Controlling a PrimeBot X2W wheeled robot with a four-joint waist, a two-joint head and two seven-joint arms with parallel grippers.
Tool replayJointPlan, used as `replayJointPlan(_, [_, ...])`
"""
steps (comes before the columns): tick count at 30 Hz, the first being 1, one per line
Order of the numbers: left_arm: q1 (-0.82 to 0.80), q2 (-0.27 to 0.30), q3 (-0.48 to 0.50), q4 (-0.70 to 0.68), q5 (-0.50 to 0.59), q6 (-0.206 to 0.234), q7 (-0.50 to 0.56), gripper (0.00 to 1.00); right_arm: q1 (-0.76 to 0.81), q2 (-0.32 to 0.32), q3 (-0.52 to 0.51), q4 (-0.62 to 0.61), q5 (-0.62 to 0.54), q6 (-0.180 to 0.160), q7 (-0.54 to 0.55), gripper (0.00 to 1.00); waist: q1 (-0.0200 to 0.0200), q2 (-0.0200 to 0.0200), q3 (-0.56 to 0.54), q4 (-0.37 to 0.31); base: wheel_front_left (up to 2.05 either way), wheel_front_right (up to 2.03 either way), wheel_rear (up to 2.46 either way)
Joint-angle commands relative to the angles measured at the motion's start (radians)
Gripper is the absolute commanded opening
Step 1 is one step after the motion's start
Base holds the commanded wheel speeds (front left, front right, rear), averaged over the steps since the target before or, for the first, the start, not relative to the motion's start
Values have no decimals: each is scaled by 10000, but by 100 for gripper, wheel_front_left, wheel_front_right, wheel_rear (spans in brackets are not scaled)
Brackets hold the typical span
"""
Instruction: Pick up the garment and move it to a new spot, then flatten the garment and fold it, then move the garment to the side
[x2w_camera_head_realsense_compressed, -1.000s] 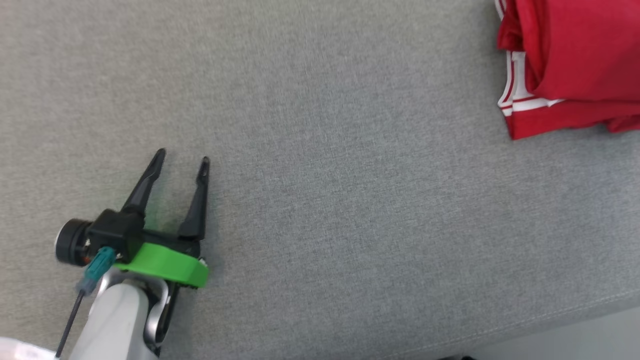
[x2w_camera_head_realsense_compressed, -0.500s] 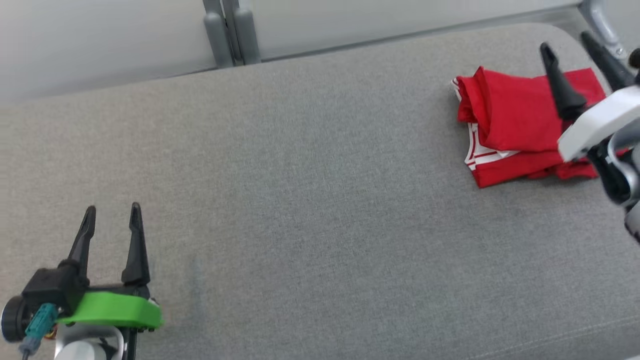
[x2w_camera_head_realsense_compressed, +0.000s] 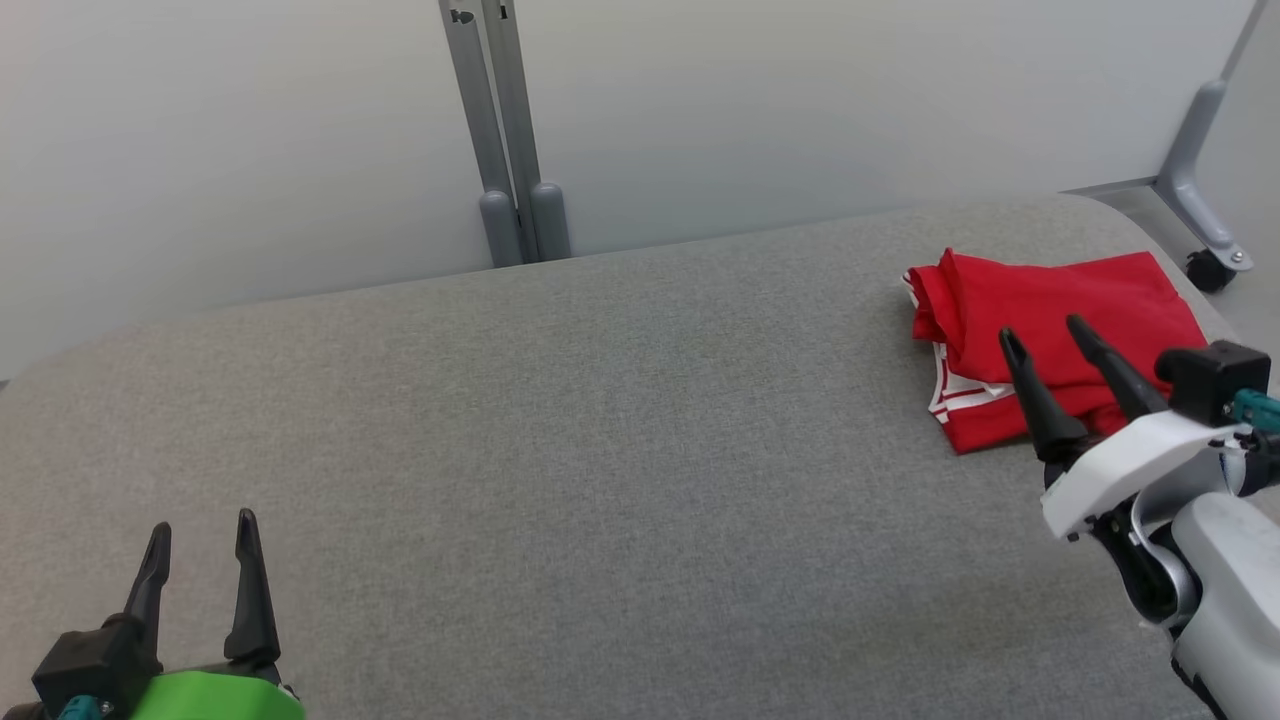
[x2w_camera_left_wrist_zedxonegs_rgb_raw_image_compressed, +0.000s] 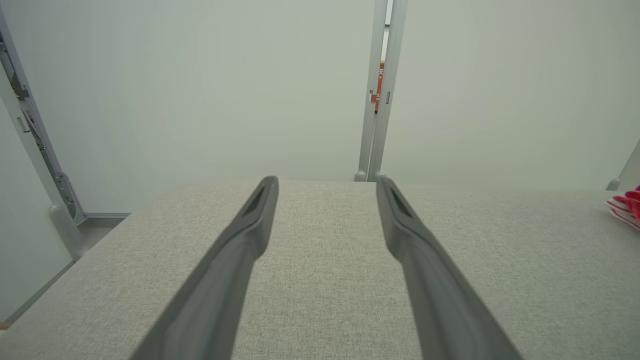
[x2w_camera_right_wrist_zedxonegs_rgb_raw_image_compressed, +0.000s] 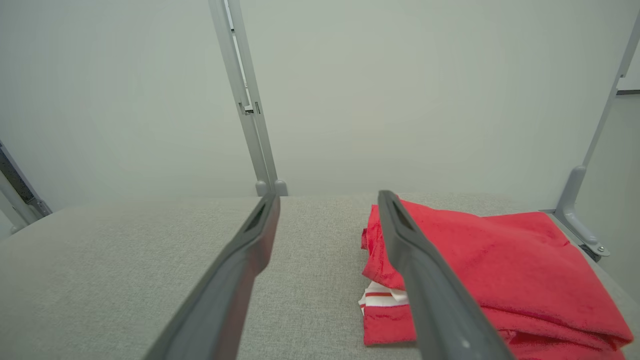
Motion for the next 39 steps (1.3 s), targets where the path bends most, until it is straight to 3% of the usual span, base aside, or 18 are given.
replayJointPlan(1, [205, -53, 65, 136, 53, -52, -44, 100, 265, 130, -112, -94, -126, -11, -84, 100, 1, 0, -131, 183, 0, 0, 0])
replayJointPlan(15, [-69, -523, 592, 1159, 892, -833, -45, 100, 1814, 1100, -1128, -347, -842, -11, -120, 100, 1, 0, -87, 321, 0, 0, 0])
replayJointPlan(39, [-208, -1028, 1253, 1490, 1556, -1426, -47, 100, 1335, 1368, -533, -95, -588, -11, -121, 100, 1, 0, 114, 42, 0, 0, 0])
